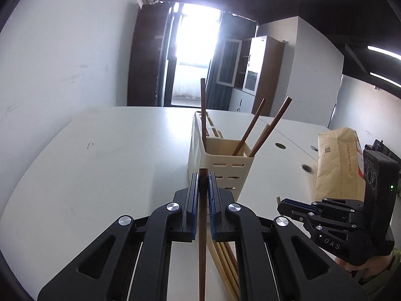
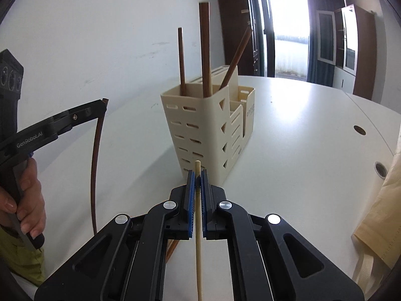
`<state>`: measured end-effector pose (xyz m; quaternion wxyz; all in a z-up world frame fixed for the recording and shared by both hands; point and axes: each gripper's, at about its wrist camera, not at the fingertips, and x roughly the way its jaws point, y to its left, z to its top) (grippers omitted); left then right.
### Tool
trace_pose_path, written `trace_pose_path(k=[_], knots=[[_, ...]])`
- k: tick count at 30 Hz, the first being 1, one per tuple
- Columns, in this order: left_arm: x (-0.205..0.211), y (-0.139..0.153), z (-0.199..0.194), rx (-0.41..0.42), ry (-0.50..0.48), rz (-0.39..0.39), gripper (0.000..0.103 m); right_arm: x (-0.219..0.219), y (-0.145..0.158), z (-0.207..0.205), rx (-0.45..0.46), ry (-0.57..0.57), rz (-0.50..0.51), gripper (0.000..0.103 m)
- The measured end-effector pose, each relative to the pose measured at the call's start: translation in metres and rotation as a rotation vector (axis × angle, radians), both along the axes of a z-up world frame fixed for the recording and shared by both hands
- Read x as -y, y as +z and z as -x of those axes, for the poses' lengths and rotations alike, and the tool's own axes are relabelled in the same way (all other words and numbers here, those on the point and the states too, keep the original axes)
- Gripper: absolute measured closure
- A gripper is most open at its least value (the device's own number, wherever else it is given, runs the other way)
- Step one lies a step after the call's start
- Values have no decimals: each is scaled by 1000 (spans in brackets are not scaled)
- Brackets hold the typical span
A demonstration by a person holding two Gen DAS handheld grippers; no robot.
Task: Organize utensils
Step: 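Lift both chopsticks and carry them above the cream holder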
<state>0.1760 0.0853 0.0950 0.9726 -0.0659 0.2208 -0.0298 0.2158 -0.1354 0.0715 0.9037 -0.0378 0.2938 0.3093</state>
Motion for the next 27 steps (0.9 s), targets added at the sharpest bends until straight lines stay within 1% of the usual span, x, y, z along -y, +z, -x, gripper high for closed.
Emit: trace_pose_path(k=[4, 9, 14, 27], knots=[[-1, 17, 15, 45, -2, 4, 96, 0, 14, 12, 52, 12, -4, 98], [7, 32, 22, 86, 2, -18, 96, -2, 37, 23, 97, 29, -28, 98], [15, 47, 18, 116, 2, -32, 96, -4, 55, 21, 141, 31, -49, 98], [31, 85, 4, 204, -20, -83, 96, -1, 124, 9, 274, 29, -123, 98]])
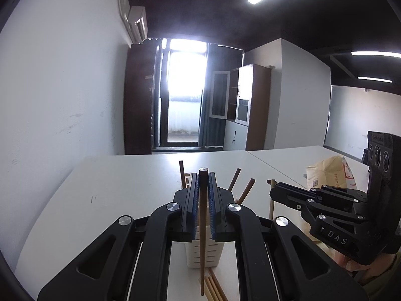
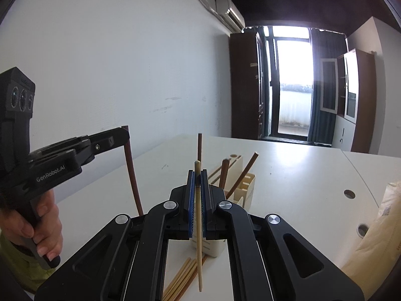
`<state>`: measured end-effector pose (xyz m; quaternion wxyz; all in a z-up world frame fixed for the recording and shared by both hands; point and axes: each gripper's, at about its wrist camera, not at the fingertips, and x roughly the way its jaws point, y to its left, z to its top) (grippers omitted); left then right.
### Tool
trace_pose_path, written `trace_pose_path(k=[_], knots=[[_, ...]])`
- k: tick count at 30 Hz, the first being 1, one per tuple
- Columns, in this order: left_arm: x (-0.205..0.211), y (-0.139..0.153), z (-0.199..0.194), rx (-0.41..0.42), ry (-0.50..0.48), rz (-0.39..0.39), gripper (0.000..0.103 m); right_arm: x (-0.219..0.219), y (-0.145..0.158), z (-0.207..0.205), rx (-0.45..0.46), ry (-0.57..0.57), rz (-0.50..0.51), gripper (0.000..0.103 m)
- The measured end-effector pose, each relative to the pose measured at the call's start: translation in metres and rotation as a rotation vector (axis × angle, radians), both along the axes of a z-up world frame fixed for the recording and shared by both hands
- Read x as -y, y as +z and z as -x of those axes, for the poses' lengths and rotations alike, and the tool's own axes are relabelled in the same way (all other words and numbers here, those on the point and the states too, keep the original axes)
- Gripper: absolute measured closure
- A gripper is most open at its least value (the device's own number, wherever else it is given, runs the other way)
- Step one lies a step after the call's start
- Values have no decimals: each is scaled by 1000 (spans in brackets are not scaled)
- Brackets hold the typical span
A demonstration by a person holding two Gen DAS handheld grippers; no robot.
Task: Organize utensils
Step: 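Lift both chopsticks and carry them above the cream holder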
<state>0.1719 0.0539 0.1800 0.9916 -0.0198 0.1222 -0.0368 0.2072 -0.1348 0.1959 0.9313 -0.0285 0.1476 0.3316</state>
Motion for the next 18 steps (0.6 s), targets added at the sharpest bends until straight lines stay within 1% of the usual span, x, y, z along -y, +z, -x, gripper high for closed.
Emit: trace_pose_path(k=[4, 9, 11, 13, 16, 18], knots=[[2, 12, -3, 33, -8, -2, 96, 0, 18, -3, 39, 2, -25, 98], [0, 21, -4, 89, -13, 13, 96, 5, 37, -12, 68, -4, -97, 98], [2, 21, -6, 108, -6, -1, 96, 5, 39, -14, 77, -14, -118, 98], [4, 20, -10, 106, -9, -16, 96, 3, 38, -17, 78, -15, -127, 98], [5, 22, -13, 119, -7, -20, 96, -1, 37, -19, 89, -14, -120, 98], [4, 24, -12, 137, -1, -22, 96, 3, 38, -16, 100, -19, -136, 98]])
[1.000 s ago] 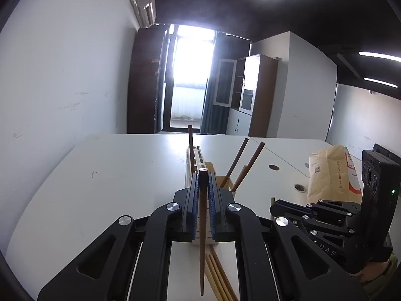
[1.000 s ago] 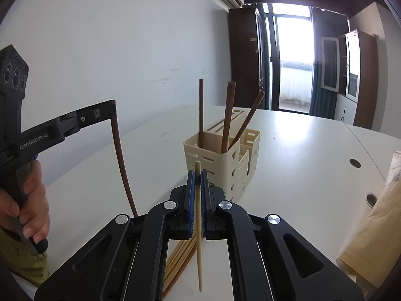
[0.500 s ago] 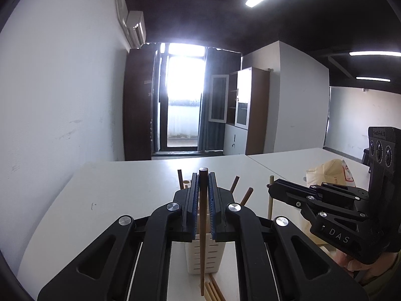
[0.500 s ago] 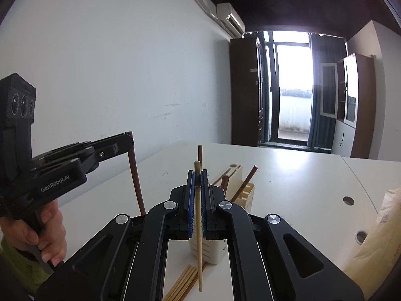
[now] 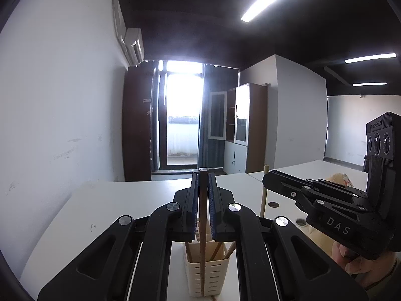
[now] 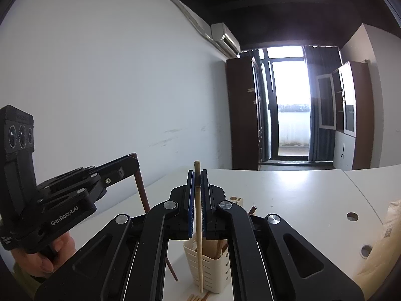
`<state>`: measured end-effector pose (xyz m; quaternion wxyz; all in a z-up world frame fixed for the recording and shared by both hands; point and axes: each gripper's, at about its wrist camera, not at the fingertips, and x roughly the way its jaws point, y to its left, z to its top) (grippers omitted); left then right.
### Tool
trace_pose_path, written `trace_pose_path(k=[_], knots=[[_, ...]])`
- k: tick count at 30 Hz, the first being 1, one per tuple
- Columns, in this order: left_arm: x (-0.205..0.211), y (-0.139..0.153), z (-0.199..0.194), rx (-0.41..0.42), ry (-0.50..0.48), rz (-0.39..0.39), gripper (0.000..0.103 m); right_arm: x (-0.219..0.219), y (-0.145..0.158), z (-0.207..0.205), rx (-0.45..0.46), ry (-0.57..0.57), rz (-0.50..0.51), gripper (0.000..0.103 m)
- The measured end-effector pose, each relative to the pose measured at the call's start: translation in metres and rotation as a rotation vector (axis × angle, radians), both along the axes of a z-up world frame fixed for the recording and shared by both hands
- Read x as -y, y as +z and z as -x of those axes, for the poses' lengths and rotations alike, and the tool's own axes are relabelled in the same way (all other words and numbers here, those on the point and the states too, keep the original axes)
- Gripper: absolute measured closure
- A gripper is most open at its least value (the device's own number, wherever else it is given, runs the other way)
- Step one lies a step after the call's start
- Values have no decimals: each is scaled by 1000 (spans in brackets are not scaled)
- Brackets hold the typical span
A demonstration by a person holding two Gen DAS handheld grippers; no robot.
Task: Organize utensils
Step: 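Lift both chopsticks and carry them above the cream holder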
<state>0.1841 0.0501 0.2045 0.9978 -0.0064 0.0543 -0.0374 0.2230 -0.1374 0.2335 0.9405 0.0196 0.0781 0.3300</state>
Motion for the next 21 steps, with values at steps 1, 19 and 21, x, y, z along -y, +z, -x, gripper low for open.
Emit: trace_pose_path(k=[1, 19, 21], knots=[[-1, 2, 0, 9, 2, 2, 96, 2, 1, 0, 7, -3, -14, 98], [-13, 22, 10, 175, 35, 61, 96, -6, 3, -13, 121, -4, -68, 98], [-13, 24, 11, 195, 43, 68, 96, -7, 4, -14, 134, -1, -78, 98]])
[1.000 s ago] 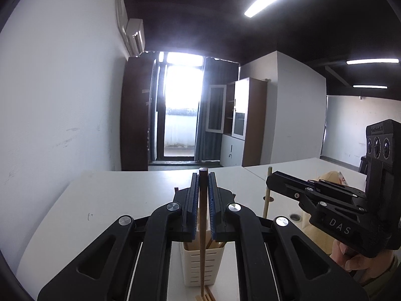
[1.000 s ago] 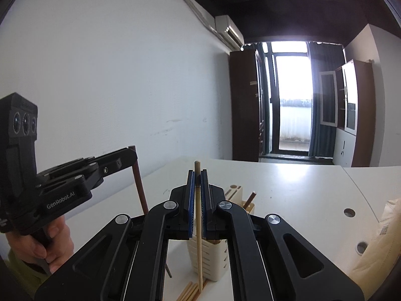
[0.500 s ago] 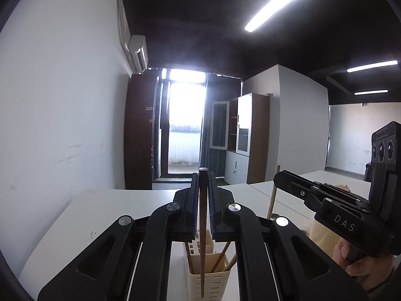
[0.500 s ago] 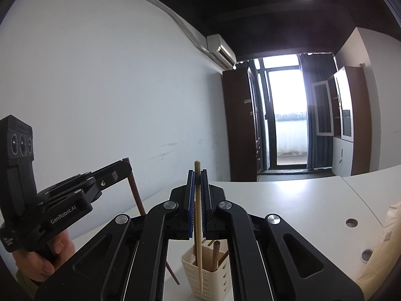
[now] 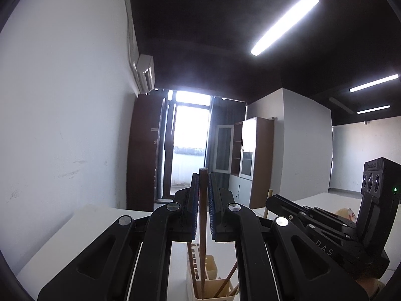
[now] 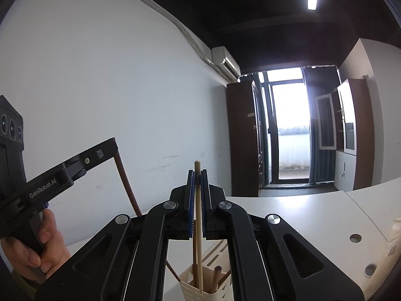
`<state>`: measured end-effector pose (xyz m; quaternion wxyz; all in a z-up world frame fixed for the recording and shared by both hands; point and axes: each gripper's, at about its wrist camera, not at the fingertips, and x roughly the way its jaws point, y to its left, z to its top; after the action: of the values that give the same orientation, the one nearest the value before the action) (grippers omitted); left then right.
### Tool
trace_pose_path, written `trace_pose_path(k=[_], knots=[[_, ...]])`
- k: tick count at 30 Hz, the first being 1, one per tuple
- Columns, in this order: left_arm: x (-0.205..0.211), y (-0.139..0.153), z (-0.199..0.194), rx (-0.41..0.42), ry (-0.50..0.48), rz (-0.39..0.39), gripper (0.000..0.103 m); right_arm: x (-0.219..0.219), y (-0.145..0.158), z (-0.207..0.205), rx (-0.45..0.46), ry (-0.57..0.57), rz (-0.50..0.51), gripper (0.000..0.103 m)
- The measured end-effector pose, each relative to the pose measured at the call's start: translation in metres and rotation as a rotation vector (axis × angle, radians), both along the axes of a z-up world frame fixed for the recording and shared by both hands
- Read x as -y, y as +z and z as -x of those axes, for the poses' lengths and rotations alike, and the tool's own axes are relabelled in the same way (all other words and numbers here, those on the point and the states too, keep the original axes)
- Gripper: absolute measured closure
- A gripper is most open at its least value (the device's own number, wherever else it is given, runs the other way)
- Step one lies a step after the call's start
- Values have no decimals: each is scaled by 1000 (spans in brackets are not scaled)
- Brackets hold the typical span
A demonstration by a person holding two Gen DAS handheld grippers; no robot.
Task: Organize utensils
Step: 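Lift both chopsticks and carry them above the cream holder, then lower the chopsticks into the holder and open both grippers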
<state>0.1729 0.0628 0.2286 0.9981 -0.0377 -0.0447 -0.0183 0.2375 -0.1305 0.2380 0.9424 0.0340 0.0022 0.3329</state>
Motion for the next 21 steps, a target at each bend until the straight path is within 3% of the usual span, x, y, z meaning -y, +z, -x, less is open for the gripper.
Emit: trace_pose_path(k=[7, 17, 21], knots=[[7, -8, -18, -23, -7, -3, 96, -10, -10, -21, 3, -18, 18, 98], [6, -35, -60, -180, -2, -3, 96, -26, -39, -50, -83, -47, 107, 98], [3, -48, -74, -252, -43, 4, 96, -29, -51, -58, -123, -59, 137, 98]])
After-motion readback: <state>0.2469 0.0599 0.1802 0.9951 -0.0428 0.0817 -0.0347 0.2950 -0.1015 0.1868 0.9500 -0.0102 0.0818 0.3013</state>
